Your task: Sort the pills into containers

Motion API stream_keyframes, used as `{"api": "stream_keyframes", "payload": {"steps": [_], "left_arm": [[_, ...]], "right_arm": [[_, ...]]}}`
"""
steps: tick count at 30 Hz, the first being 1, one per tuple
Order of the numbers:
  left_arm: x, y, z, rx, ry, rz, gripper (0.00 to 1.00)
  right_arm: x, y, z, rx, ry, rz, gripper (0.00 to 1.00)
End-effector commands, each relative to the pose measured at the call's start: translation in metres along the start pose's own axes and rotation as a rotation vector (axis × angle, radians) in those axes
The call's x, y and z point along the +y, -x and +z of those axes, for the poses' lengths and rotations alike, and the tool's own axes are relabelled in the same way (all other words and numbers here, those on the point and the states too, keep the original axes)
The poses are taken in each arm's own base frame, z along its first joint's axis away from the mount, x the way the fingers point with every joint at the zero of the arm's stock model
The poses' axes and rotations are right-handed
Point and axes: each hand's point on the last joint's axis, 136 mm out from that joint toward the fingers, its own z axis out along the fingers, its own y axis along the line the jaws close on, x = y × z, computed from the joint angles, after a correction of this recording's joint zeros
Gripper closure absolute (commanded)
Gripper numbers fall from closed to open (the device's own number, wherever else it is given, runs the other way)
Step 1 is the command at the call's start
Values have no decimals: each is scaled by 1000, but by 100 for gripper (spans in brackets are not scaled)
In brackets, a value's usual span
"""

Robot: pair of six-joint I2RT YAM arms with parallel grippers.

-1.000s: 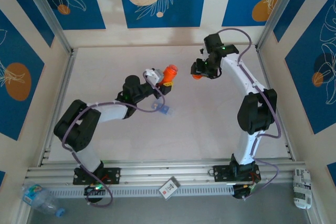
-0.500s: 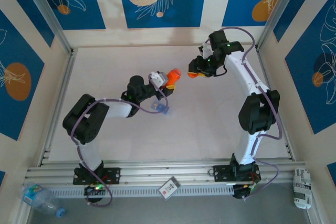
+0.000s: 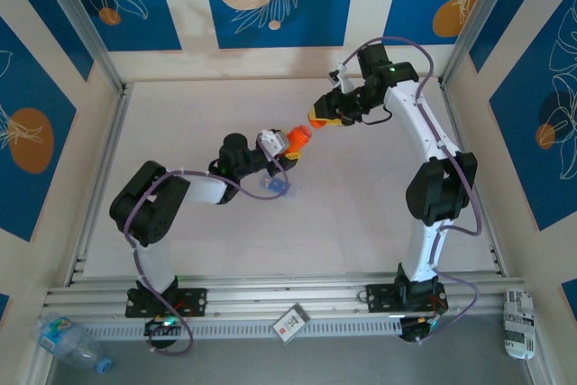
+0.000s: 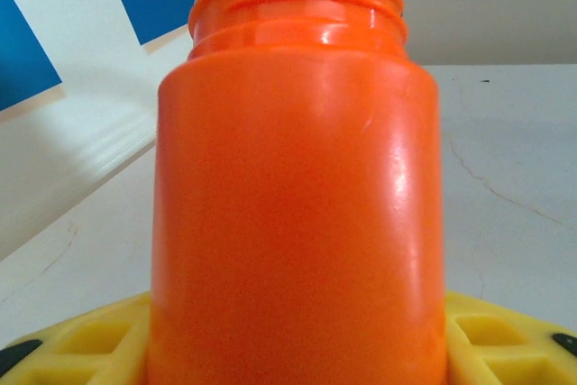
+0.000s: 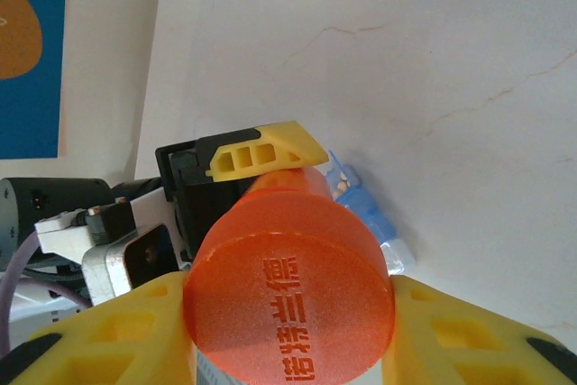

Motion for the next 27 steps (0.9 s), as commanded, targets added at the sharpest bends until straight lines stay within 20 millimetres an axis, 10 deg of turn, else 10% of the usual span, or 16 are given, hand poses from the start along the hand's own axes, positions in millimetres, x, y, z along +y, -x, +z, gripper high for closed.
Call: {"api": "stream_keyframes", "payload": {"steps": [1, 27], "left_arm": [[1, 5, -1, -24, -16, 41, 100], [0, 12, -2, -19, -29, 58, 100]], "right_arm": [[10, -10, 7, 62, 47, -17, 62], [3, -32, 30, 141, 59, -15, 64]]}}
